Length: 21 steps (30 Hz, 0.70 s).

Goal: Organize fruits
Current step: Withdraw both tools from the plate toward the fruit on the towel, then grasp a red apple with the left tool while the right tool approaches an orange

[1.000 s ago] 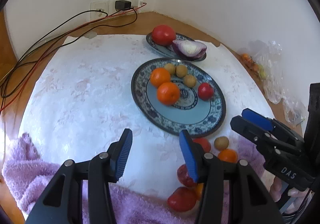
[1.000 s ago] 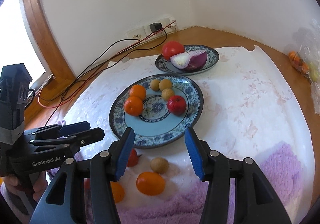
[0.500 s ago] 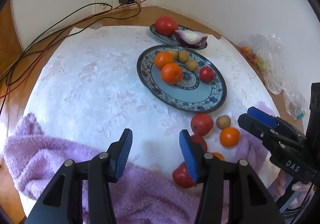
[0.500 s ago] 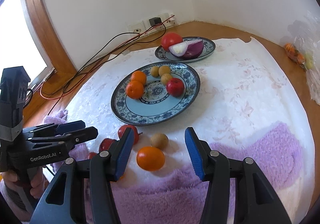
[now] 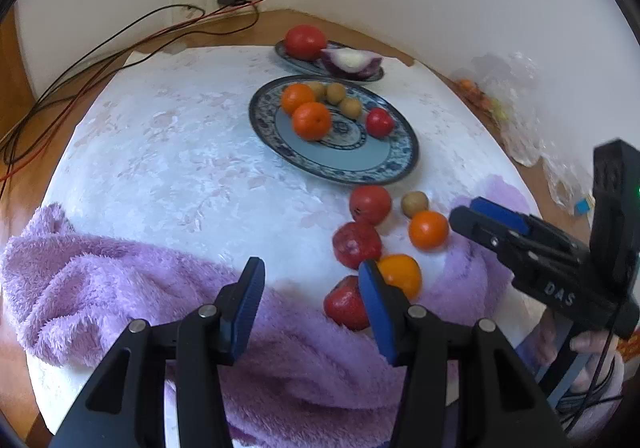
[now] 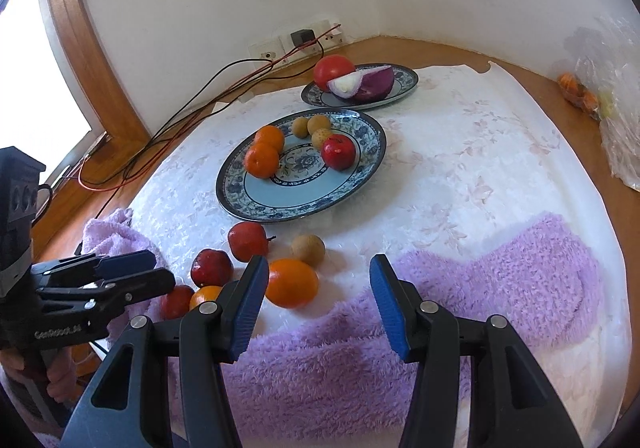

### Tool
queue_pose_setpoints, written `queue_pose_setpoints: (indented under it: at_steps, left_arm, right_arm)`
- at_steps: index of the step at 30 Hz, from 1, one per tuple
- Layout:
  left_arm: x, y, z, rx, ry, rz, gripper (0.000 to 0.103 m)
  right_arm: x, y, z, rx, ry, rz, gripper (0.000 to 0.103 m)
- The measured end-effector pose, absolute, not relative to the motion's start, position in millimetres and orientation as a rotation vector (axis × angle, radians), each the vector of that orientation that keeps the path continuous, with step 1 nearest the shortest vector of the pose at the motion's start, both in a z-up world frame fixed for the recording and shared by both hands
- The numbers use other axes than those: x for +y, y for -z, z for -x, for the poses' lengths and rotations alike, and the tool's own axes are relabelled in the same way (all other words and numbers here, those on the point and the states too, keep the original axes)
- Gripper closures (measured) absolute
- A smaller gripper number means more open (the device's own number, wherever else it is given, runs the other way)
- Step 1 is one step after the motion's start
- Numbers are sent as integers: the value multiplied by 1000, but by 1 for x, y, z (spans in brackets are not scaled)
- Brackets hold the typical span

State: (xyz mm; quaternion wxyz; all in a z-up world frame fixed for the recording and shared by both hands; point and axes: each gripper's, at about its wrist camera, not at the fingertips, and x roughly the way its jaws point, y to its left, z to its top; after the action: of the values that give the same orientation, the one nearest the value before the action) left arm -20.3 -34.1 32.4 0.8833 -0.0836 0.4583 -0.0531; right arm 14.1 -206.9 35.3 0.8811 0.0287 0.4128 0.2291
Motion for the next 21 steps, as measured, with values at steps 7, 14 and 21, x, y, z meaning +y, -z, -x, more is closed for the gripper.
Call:
queue_pose_setpoints:
  at_steps: [7,14,21]
  left_arm:
    - [-46,-34,30,943,153,109,51]
    - [-53,-29,32,948,175,89,51]
    - [-48,-19,30,951,168,92,51]
  right_arm:
    - [-209,-34,-12,864,-475,-60,49]
    - [-209,-33,-12,865,-476,-59,49]
    - [-208,-30,-9,870,-476,-59,49]
